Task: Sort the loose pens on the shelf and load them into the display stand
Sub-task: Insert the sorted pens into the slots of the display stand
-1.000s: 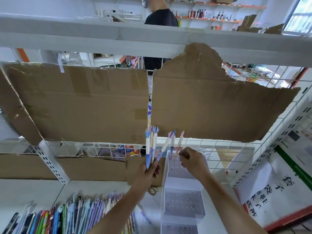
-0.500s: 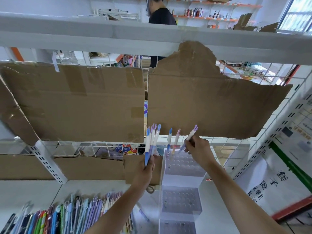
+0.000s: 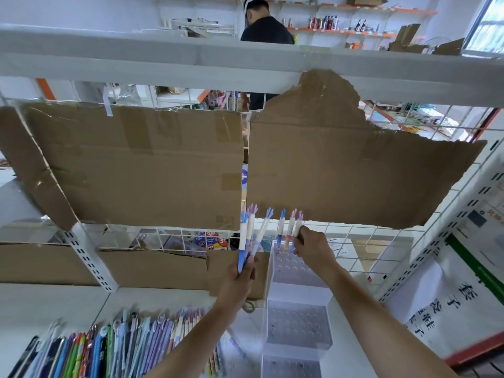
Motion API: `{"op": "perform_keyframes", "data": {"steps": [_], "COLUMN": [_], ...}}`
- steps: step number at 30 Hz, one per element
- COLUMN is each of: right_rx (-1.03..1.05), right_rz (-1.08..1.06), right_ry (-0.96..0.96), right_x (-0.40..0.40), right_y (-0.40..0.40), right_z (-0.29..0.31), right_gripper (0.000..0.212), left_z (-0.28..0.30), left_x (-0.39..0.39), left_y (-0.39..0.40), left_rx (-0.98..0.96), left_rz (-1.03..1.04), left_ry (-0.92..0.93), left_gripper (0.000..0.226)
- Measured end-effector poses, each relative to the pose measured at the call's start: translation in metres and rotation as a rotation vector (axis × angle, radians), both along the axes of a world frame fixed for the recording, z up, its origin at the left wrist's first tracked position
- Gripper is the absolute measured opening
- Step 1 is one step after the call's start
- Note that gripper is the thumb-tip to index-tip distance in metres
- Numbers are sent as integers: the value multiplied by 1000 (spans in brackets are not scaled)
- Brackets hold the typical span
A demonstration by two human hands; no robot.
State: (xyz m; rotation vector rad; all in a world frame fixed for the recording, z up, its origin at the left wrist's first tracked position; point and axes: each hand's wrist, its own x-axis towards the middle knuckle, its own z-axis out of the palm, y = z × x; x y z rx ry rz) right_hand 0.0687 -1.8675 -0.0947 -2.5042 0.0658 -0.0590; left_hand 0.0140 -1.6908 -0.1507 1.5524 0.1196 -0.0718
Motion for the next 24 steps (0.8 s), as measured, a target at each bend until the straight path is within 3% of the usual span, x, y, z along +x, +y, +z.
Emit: {"op": "perform_keyframes", "data": {"steps": [10, 13, 16, 21, 24], "right_rx": [91, 286, 432, 395, 221], "right_rz": [-87, 21, 163, 13, -57], "right_ry": [19, 63, 141, -71, -190], "right_x": [-15, -33, -47, -44, -31], "right_y": [-12, -7, 9, -4, -25], "right_z": [-6, 3, 14, 33, 42], "right_gripper": [9, 18, 13, 16, 16], "left_z": [1, 0, 1, 4, -4], "left_x": [-3, -2, -4, 1, 9], "left_y": [-5, -9, -21, -22, -9], "left_rx": [-20, -6, 87, 166, 226], "left_rz": [-27, -54, -128, -112, -35], "left_ry": [13, 11, 2, -29, -28], "left_gripper": [24, 25, 28, 23, 32]}}
